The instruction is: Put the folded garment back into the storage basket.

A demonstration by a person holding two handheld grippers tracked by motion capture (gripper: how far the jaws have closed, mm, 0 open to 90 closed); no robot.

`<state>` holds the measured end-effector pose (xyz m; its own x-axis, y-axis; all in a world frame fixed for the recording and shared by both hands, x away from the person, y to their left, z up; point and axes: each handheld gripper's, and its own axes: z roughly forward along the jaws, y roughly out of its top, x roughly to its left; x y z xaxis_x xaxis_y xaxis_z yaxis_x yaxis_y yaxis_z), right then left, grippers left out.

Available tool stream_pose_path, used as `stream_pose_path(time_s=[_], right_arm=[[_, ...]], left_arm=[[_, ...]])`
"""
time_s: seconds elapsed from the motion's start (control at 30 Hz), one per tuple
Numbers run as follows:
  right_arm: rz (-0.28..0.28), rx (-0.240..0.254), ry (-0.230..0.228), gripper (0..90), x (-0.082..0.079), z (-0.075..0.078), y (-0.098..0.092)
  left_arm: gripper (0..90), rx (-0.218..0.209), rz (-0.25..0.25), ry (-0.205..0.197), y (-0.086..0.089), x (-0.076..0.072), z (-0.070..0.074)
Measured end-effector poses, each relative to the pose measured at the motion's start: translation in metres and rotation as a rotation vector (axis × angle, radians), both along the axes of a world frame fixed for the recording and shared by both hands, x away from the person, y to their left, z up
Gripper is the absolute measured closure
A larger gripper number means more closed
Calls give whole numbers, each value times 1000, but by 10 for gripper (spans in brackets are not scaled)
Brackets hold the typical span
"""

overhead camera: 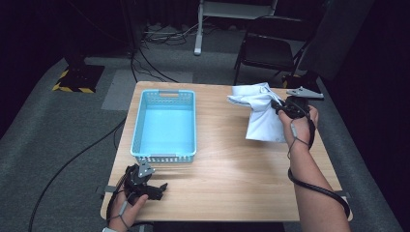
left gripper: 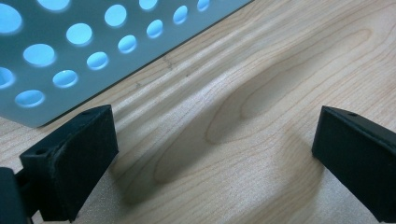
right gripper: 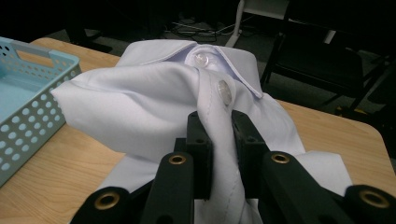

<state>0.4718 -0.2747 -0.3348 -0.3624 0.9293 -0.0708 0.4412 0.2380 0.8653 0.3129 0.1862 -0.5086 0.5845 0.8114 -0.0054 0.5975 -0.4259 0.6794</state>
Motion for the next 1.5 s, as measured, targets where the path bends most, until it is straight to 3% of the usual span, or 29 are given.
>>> stream_pose_path(time_s=[0.5, 1.5], right_arm=[[31, 20, -24, 796, 6, 19, 24], [104, 40, -57, 796, 15, 38, 79]], left_arm=[[3, -1, 2, 0, 0, -1, 0], [3, 1, 2, -1, 0, -1, 0]])
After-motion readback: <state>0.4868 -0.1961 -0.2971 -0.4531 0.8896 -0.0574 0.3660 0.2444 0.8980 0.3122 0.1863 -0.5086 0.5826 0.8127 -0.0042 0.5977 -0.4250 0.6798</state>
